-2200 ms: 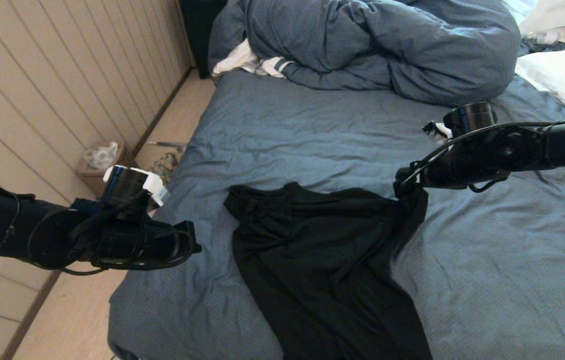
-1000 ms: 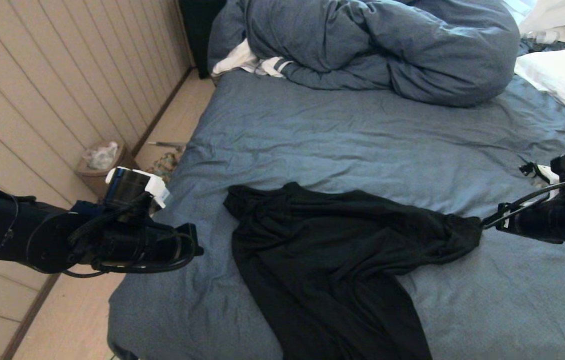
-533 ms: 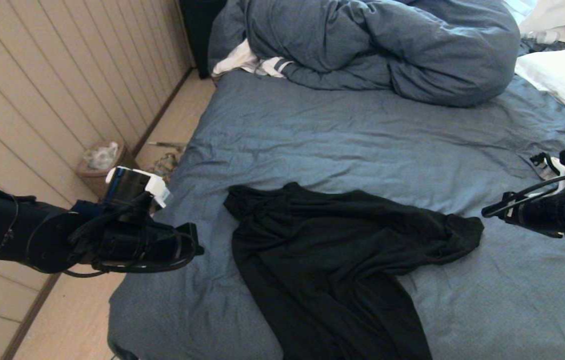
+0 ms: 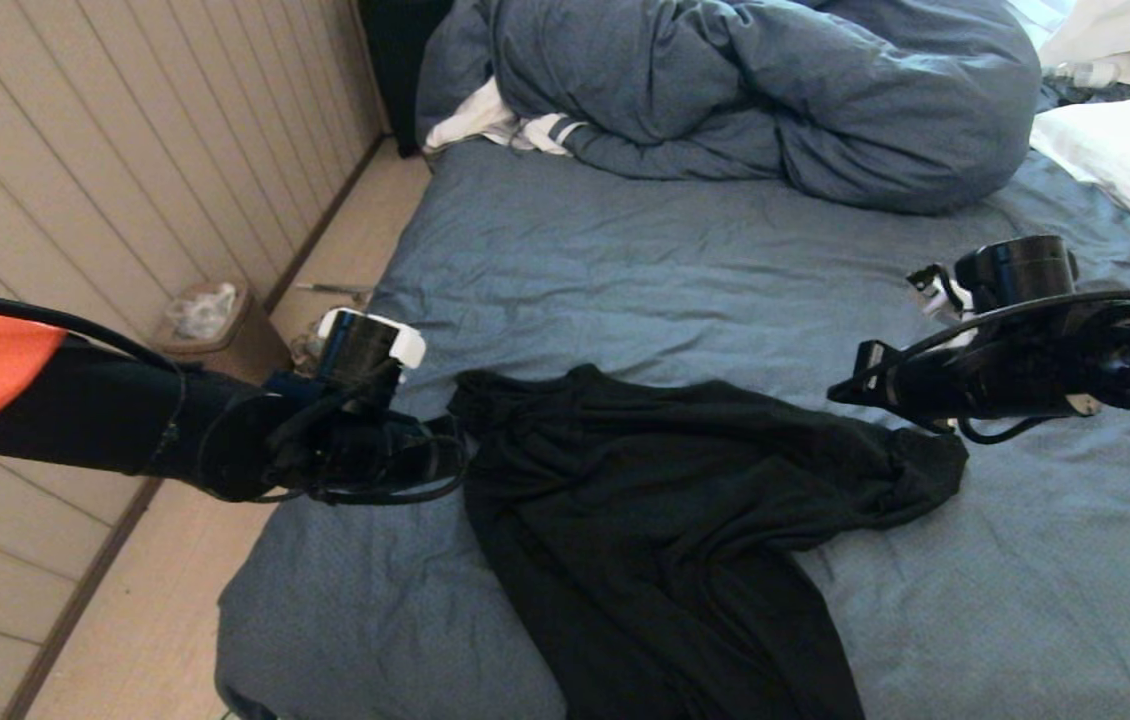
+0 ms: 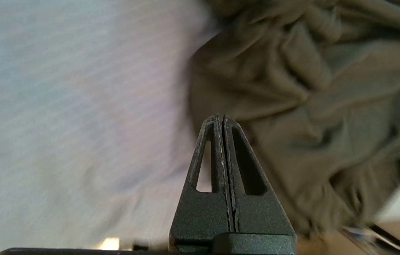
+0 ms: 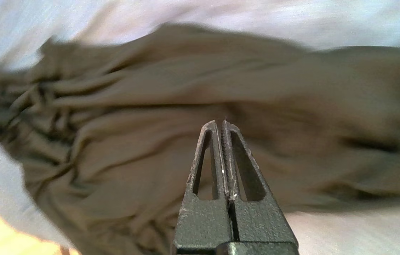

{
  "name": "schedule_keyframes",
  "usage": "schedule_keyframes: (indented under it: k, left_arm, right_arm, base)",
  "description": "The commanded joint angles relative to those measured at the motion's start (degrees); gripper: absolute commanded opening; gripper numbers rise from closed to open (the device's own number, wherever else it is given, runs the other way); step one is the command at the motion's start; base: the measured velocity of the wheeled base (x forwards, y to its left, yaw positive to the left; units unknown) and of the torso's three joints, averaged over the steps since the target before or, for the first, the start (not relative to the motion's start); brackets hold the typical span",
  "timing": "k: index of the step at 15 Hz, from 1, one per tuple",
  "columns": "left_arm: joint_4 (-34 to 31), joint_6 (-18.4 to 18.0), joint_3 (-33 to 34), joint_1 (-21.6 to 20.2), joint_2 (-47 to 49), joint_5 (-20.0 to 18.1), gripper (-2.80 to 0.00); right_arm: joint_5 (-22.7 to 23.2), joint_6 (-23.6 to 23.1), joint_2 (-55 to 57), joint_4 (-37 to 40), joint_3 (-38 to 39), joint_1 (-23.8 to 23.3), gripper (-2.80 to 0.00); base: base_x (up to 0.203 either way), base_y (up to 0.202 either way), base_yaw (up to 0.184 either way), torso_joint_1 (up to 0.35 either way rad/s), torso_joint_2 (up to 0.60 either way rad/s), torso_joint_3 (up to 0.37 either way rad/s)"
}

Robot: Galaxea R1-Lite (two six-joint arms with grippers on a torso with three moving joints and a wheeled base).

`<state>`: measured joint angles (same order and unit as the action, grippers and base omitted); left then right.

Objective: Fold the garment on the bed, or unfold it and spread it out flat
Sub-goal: Unford the black T-shirt

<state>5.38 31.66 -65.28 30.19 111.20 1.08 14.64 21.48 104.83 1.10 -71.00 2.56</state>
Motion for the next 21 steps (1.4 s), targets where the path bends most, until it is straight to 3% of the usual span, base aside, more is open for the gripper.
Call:
schedule_keyframes:
  k: [1, 4, 9, 11, 21]
  left_arm:
    - [0.0, -0.1, -2.6, 3.5, 4.2, 1.9, -2.8]
    - [-0.1, -1.8, -8.8, 7.9, 7.2, 5.1, -2.8]
    - [0.0, -4.1, -23.2, 13.8, 18.9, 19.5, -2.8]
    - [-0.2, -5.8, -27.7, 14.7, 21.7, 21.6, 0.0]
    - [-0.1, -7.1, -33.9, 12.7, 28.1, 22.3, 0.0]
  right_arm:
    - [-0.1, 0.1, 2.9, 0.0, -1.9, 3.1, -2.8]
    - [-0.2, -0.3, 5.0, -0.1, -4.5, 3.3, -2.8]
    - [-0.2, -0.5, 3.8, -0.6, 1.5, 1.4, -2.8]
    - [0.0, -0.5, 3.5, -1.3, 2.3, -0.5, -2.8]
    - [0.3, 0.0, 3.7, -1.5, 2.7, -1.2, -2.8]
  base:
    - [0.0, 0.0, 0.0, 0.0, 0.0, 0.0]
    - [0.0, 0.0, 0.0, 0.0, 0.0, 0.0]
    - [0.0, 0.0, 0.0, 0.0, 0.0, 0.0]
    - [0.0, 0.0, 0.0, 0.0, 0.0, 0.0]
    - [0.0, 0.0, 0.0, 0.0, 0.0, 0.0]
